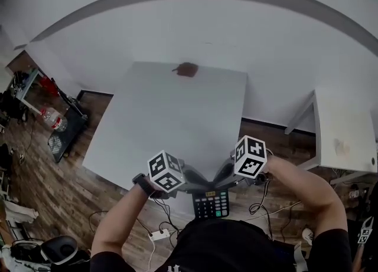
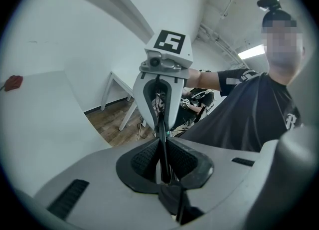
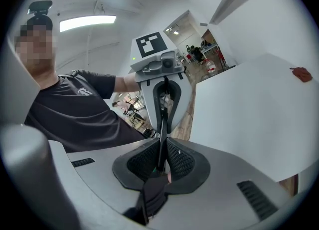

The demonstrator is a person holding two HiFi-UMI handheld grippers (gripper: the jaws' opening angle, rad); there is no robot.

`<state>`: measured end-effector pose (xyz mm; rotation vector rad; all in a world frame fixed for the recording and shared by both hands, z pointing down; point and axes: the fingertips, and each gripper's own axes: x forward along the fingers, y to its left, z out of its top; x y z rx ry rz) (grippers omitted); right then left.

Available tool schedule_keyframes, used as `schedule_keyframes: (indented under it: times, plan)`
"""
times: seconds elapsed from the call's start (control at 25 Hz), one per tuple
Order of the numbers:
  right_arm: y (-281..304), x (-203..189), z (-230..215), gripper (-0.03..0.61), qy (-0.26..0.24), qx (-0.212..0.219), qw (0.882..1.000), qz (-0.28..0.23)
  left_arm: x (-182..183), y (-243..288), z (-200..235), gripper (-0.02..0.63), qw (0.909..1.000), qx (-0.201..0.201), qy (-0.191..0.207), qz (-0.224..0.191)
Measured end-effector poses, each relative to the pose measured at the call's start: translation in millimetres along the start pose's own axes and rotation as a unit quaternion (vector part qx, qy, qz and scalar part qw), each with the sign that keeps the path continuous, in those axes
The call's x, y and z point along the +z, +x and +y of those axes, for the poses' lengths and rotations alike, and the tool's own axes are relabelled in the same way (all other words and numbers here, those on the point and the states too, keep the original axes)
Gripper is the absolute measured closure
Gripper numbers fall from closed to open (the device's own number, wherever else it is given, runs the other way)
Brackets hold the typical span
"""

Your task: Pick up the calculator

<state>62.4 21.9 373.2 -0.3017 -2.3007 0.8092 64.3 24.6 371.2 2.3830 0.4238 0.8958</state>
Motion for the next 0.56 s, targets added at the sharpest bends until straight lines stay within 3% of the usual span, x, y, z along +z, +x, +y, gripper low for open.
schedule_keyframes:
  times: [0.56]
  plan:
    - [13.4, -14.4, 26.8, 0.529, 0.001, 0.009, 1.0, 0.014, -11.6, 14.5, -27.3, 0.569, 0.9999, 0.001, -0.001, -0.016]
